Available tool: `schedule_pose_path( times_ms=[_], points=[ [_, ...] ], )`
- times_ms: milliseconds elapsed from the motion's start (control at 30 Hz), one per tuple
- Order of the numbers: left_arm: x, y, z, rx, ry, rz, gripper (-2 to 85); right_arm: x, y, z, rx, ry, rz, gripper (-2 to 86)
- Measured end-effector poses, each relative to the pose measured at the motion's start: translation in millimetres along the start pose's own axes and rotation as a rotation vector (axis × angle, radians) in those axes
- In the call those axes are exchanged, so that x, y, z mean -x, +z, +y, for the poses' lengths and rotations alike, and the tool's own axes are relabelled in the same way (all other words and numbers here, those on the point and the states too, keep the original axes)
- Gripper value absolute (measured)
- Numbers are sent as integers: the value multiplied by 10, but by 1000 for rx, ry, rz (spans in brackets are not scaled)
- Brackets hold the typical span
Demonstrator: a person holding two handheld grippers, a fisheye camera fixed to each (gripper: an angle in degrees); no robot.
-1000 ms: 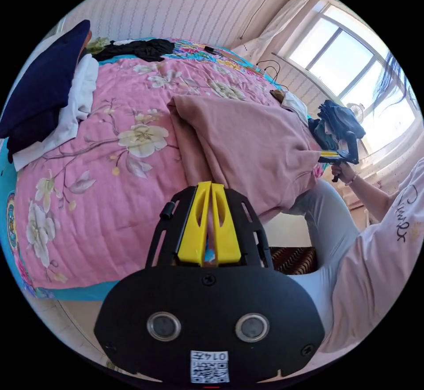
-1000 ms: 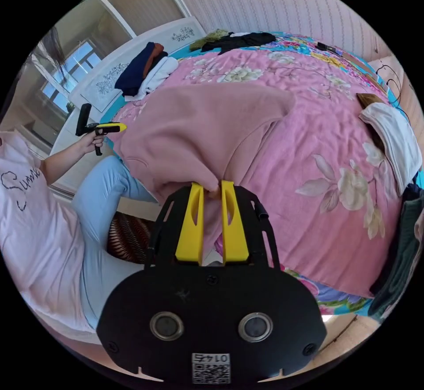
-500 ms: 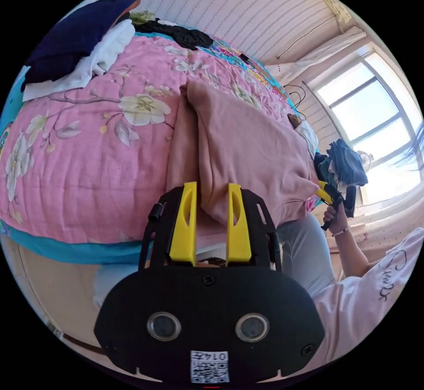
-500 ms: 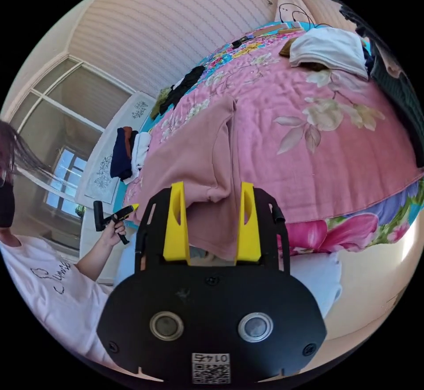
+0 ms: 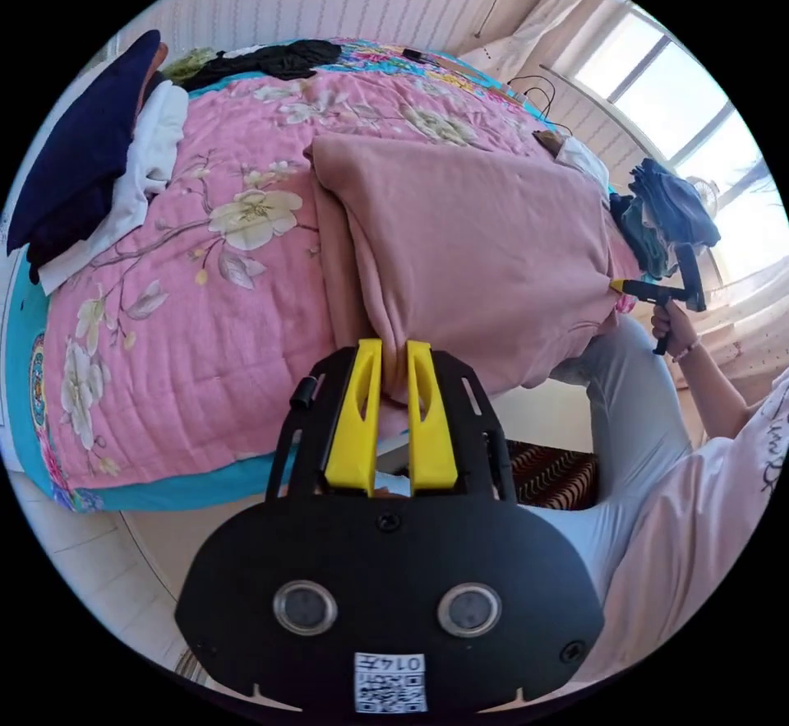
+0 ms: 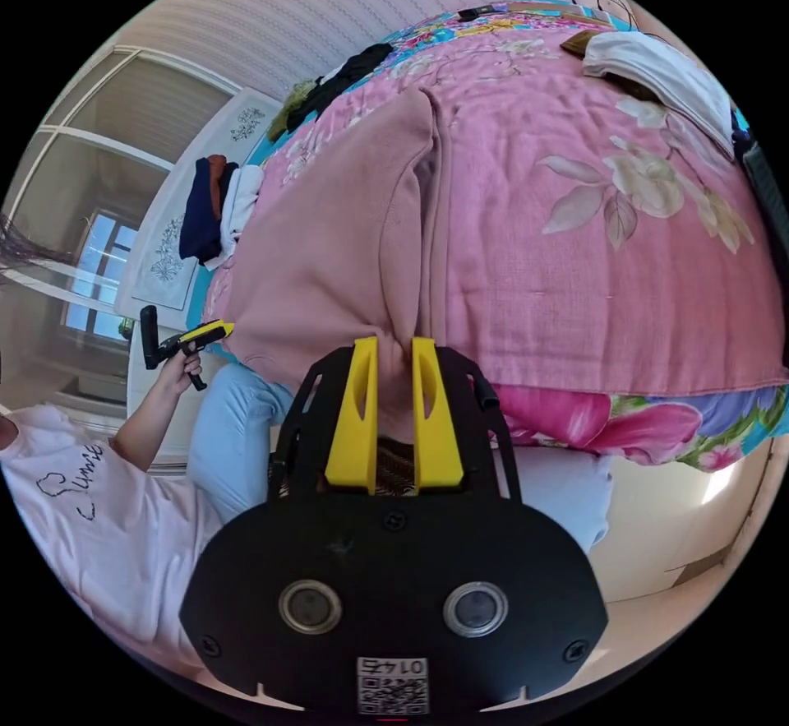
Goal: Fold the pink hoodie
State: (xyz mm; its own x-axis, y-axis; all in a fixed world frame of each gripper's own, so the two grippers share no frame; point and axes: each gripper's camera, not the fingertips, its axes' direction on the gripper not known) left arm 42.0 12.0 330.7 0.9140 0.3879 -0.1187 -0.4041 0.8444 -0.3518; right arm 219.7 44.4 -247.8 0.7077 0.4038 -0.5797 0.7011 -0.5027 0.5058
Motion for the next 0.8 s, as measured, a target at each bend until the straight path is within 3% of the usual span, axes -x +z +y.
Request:
schedule_pose_path(
  times_ms=[133, 200, 267, 433, 533, 633, 800],
  points=[
    [-253, -365, 197, -111, 46, -143, 51, 254, -204, 118, -24, -40, 85, 44],
    [-468, -490, 266, -171, 132, -149, 34, 522, -300, 132, -53, -111, 250, 18],
    [-758, -511, 290, -245, 222, -115, 10, 1054, -289, 15, -127, -296, 367, 5],
    [-1780, -18, 65, -283, 352, -21, -9, 2162, 366, -644, -81, -630, 366, -3],
    [-2049, 198, 6, -333, 343, -84, -9, 2664, 887, -1062, -19, -715, 484, -4],
    [-2187, 795, -39, -141, 383, -118, -10, 2743, 1583, -1429, 277, -708, 550, -4],
    [-2360, 671, -117, -136, 452, -97, -10, 2748, 1752, -1721, 434, -628, 444, -5]
  ],
)
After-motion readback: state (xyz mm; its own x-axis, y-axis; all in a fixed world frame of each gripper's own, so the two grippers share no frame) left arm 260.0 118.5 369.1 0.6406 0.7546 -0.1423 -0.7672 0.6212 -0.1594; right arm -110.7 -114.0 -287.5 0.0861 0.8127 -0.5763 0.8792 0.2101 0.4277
